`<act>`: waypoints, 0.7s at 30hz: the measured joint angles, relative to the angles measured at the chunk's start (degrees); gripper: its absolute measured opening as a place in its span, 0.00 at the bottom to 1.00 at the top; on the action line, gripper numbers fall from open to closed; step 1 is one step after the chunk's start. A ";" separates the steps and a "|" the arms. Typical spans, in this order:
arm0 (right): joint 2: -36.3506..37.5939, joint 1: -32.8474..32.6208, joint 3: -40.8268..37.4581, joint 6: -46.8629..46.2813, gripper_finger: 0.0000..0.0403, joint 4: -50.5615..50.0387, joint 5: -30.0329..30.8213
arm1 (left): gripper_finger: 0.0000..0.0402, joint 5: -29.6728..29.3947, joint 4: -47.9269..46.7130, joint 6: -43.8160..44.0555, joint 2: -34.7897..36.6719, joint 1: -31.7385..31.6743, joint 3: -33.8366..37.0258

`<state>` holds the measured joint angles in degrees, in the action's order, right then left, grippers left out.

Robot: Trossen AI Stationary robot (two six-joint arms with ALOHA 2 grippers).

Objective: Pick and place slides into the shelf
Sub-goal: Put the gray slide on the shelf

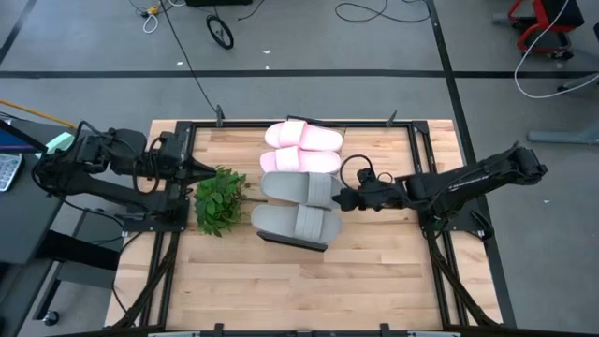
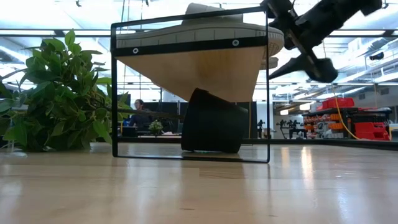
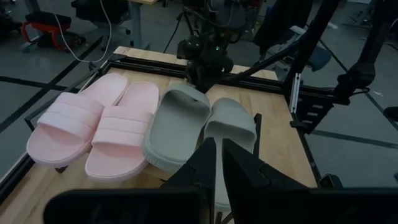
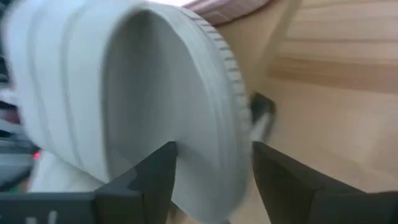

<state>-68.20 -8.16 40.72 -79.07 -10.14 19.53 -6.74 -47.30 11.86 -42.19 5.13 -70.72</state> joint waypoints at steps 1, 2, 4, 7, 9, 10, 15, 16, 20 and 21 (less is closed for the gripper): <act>-0.02 0.02 -1.29 0.00 0.53 3.22 0.22 | 0.07 0.00 -0.11 0.29 0.00 0.00 0.00; -0.02 0.02 -2.42 0.02 0.53 6.25 0.53 | 0.07 0.00 -0.15 0.60 0.00 0.00 0.00; -0.02 0.00 -4.36 -0.51 0.52 9.60 1.18 | 0.08 0.00 -0.16 0.95 0.00 0.00 0.00; 0.00 -0.26 -5.02 -0.79 0.47 10.50 1.67 | 0.09 0.00 -0.16 1.06 0.00 0.00 0.00; 0.00 -0.26 -5.02 -0.49 0.41 10.69 1.58 | 0.10 0.00 -0.16 1.07 0.00 -0.02 0.00; 0.06 -0.26 -5.02 -0.48 0.38 10.71 1.43 | 0.10 0.00 -0.16 1.07 0.00 -0.02 0.00; 1.58 -0.25 -5.02 -0.46 0.15 10.23 -0.04 | 0.09 -0.01 -0.16 1.07 0.00 -0.02 0.00; 2.23 -0.24 -5.04 -0.42 0.11 10.02 -0.14 | 0.08 0.00 -0.17 1.07 0.00 -0.02 0.00; 5.19 -0.26 -5.11 0.25 0.08 9.37 -0.18 | 0.07 0.00 -0.16 1.00 0.00 -0.02 0.00; 6.03 -0.26 -5.13 0.23 0.08 9.23 -0.20 | 0.07 -0.02 -0.16 1.00 0.00 -0.02 0.00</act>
<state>-62.18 -8.43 35.59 -78.84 -0.91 19.33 -6.76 -47.46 12.86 -42.19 5.10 -70.72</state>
